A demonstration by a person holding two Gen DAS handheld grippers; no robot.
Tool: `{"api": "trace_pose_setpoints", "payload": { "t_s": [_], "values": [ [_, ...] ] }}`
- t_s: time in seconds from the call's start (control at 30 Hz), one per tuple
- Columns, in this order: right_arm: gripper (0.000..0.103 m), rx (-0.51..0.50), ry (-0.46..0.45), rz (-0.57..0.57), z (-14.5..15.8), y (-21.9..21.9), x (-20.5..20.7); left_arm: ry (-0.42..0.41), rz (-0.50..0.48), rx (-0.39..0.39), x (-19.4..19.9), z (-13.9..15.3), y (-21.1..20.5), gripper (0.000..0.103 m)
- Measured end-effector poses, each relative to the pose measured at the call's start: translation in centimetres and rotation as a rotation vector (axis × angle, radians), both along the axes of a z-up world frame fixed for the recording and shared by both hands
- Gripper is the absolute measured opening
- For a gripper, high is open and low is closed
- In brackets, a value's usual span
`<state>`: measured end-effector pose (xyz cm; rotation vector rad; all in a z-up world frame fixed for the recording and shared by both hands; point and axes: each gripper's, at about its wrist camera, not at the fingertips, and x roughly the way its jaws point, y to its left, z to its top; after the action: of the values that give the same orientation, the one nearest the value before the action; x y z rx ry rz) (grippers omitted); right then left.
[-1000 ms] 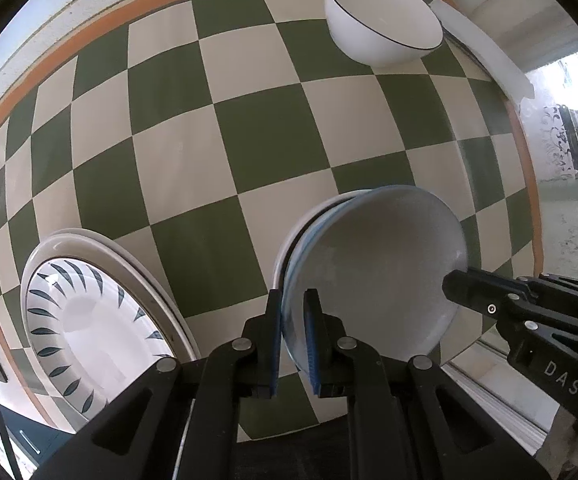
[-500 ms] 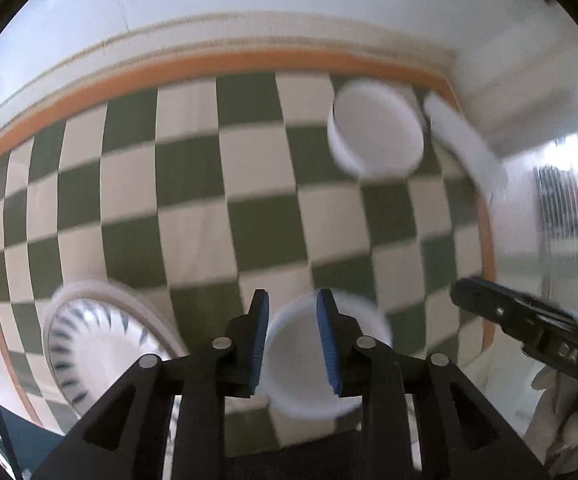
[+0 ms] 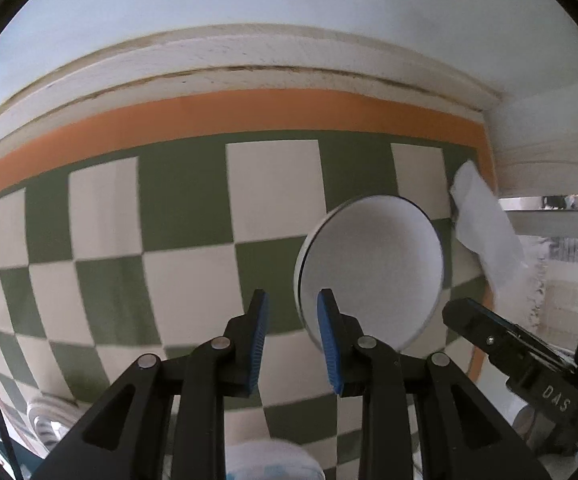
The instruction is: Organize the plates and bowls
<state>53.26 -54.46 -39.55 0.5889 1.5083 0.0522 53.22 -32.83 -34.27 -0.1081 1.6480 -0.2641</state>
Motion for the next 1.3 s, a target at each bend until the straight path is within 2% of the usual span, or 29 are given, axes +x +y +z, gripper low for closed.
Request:
{"api": "trace_pose_setpoints", "payload": {
  "t_s": [0.17,0.37,0.4,0.47,0.57,0.77,1.0,1.3],
  "values": [
    [0.045,-0.011,0.037,0.023,-2.2,0.2,1.7,0.017,-0.046,0.025,0.9,-1.8,-1.6,0.023],
    [0.044,-0.026,0.06,0.051,-3.6,0.6,2.8,0.005,-0.068,0.035,1.2,-2.4,-2.1,0.022],
    [0.043,-0.028,0.062,0.056,-3.8,0.8,2.9,0.006,-0.069,0.038,1.3,-2.6,-2.1,0.019],
    [0.029,-0.035,0.068,0.069,-4.1,1.0,3.2,0.011,-0.068,0.03,1.2,-2.9,-2.2,0.012],
    [0.01,-0.046,0.08,0.087,-4.4,1.3,3.2,0.012,-0.07,0.027,1.0,-3.3,-2.2,0.01],
    [0.009,-0.079,0.076,0.101,-4.4,1.7,3.2,0.005,-0.073,0.028,0.4,-3.3,-2.4,0.01],
    [0.009,-0.075,0.068,0.101,-3.4,2.4,2.2,-0.018,-0.064,0.018,-1.2,-1.6,-1.8,0.01],
    [0.009,-0.087,0.01,0.11,2.0,3.8,-1.2,-0.085,-0.068,-0.017,-3.6,3.2,0.2,0.01]
  ]
}}
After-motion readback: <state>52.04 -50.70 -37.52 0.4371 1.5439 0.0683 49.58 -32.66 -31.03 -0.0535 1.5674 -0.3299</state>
